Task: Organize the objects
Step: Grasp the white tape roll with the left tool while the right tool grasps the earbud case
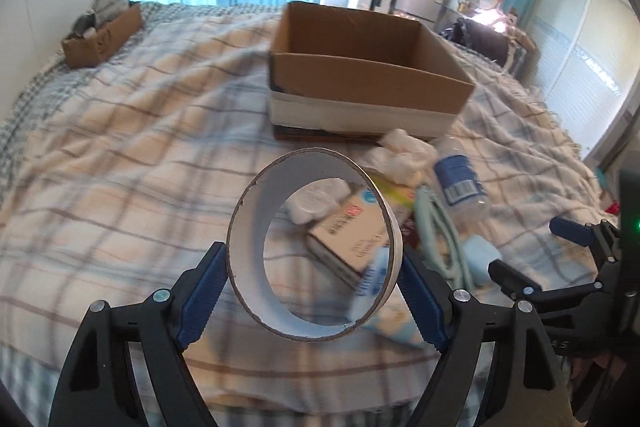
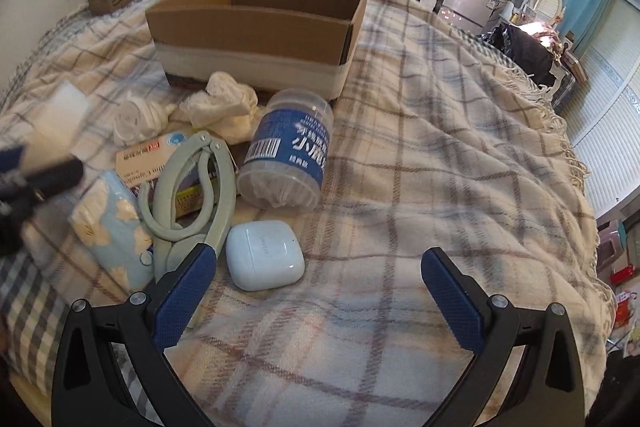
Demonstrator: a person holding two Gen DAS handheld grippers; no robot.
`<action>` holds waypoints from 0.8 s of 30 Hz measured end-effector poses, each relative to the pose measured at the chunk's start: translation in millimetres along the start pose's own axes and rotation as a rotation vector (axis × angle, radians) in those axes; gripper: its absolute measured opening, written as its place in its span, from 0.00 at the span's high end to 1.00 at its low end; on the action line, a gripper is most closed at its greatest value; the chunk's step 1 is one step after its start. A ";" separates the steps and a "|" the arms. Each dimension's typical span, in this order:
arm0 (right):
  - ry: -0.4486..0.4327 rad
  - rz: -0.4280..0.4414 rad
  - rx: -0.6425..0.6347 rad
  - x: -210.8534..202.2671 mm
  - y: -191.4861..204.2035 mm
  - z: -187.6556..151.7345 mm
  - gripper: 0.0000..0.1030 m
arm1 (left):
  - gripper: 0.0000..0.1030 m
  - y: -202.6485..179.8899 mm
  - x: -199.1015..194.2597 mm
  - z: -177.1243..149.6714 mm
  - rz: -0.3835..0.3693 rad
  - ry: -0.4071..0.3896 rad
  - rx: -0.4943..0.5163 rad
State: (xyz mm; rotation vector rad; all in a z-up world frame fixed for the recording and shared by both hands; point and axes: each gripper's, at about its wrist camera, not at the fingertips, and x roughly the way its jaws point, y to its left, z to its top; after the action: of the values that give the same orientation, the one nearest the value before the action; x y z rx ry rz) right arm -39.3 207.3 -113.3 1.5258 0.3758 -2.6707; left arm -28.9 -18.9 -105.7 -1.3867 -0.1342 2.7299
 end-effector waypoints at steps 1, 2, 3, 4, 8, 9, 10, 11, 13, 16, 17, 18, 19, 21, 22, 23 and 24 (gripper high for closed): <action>0.019 -0.005 -0.008 5.5 2.0 0.5 0.02 | 0.18 2.5 0.6 -0.2 0.010 0.002 -0.004; 0.037 -0.008 -0.017 10.7 4.6 1.1 0.06 | 0.18 4.7 2.4 -1.3 0.013 0.008 -0.012; 0.054 -0.010 -0.028 15.4 7.9 1.8 0.07 | 0.18 7.2 5.2 -2.3 0.006 0.020 -0.022; 0.061 -0.014 -0.037 18.3 10.3 1.7 0.08 | 0.18 8.3 7.9 -2.9 0.003 0.026 -0.027; 0.072 -0.012 -0.073 25.2 21.2 2.0 0.15 | 0.18 6.4 12.0 -4.5 -0.005 0.031 -0.017; 0.078 -0.007 -0.081 27.4 23.2 2.0 0.17 | 0.18 5.3 12.4 -5.8 -0.005 0.031 -0.014; 0.087 0.005 -0.091 29.9 25.6 1.8 0.23 | 0.18 4.0 12.3 -7.2 -0.004 0.031 -0.012; 0.095 0.019 -0.096 32.1 27.6 1.6 0.29 | 0.18 3.4 13.1 -8.0 -0.004 0.034 -0.009; 0.107 0.054 -0.103 34.7 30.5 0.4 0.40 | 0.18 2.0 14.5 -9.9 -0.004 0.042 -0.006; 0.098 0.088 -0.101 31.1 31.8 -1.2 0.51 | 0.18 0.1 14.3 -11.6 0.002 0.046 0.001; 0.092 0.089 -0.099 28.7 32.5 -2.5 0.51 | 0.18 -0.6 13.4 -11.6 0.004 0.046 0.002; 0.086 0.095 -0.097 26.1 32.0 -3.4 0.51 | 0.18 -0.9 12.6 -11.7 0.004 0.046 0.003; 0.076 0.101 -0.097 21.6 31.8 -4.6 0.51 | 0.18 -1.4 11.3 -11.8 0.007 0.046 0.003; 0.043 0.118 -0.098 10.6 33.1 -4.4 0.51 | 0.18 -2.7 9.3 -12.1 0.014 0.049 0.006; 0.018 0.128 -0.096 2.2 32.9 -4.5 0.51 | 0.18 -3.4 8.5 -12.2 0.019 0.052 0.008; 0.003 0.132 -0.094 -3.1 32.5 -4.1 0.51 | 0.18 -4.5 7.8 -12.0 0.024 0.057 0.009; -0.014 0.136 -0.091 -9.3 31.3 -3.5 0.51 | 0.18 -5.8 6.6 -11.0 0.029 0.064 0.008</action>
State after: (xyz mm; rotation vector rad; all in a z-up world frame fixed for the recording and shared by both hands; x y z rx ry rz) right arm -26.7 177.0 -112.9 1.4513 0.3731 -2.5230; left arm -23.7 -11.9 -116.8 -1.4835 -0.1005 2.7022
